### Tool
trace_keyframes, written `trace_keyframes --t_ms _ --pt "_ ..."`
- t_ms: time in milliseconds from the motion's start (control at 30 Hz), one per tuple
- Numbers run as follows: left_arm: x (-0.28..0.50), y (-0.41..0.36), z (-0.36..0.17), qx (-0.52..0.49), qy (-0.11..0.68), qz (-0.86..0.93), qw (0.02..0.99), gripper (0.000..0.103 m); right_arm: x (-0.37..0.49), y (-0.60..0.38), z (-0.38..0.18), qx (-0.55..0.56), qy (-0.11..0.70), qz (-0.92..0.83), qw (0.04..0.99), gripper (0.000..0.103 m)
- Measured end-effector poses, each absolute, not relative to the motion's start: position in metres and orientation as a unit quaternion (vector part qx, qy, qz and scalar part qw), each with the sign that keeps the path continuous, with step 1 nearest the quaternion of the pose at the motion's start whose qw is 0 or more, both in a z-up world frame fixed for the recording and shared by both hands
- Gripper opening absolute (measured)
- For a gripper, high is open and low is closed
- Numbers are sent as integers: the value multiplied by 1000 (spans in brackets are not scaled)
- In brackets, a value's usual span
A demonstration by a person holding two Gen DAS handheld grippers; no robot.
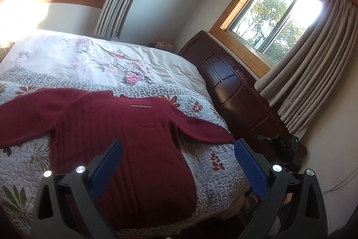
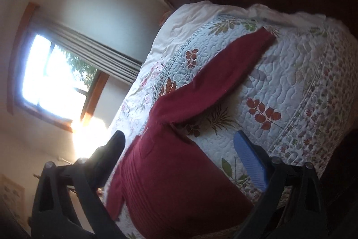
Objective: Fold small clothes
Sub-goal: 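Reach the right tool to a sweater sleeve cuff and close on it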
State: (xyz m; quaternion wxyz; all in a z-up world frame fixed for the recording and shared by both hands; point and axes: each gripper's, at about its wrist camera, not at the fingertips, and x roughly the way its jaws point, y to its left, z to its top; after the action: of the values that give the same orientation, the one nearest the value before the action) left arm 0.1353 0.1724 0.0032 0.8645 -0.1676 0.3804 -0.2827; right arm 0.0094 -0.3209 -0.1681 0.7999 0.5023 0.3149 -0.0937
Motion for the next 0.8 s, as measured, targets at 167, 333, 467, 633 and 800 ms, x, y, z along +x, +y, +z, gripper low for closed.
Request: trace_keyframes --t_ms 167,333,467,633,800 --pt "135 144 2 -188 387 -259 865 99 35 -426 -250 621 282 -85 726 58" --pt "139 128 2 -209 402 -224 863 99 64 -500 -315 669 266 -108 685 51" --pt "143 122 1 -227 408 -197 862 99 79 -533 -358 696 266 -123 655 51" --pt "150 121 -4 -245 424 -163 857 99 95 -553 -384 703 270 -120 646 47" --pt "154 129 -6 -291 431 -148 841 99 111 -561 -390 704 270 -110 648 47"
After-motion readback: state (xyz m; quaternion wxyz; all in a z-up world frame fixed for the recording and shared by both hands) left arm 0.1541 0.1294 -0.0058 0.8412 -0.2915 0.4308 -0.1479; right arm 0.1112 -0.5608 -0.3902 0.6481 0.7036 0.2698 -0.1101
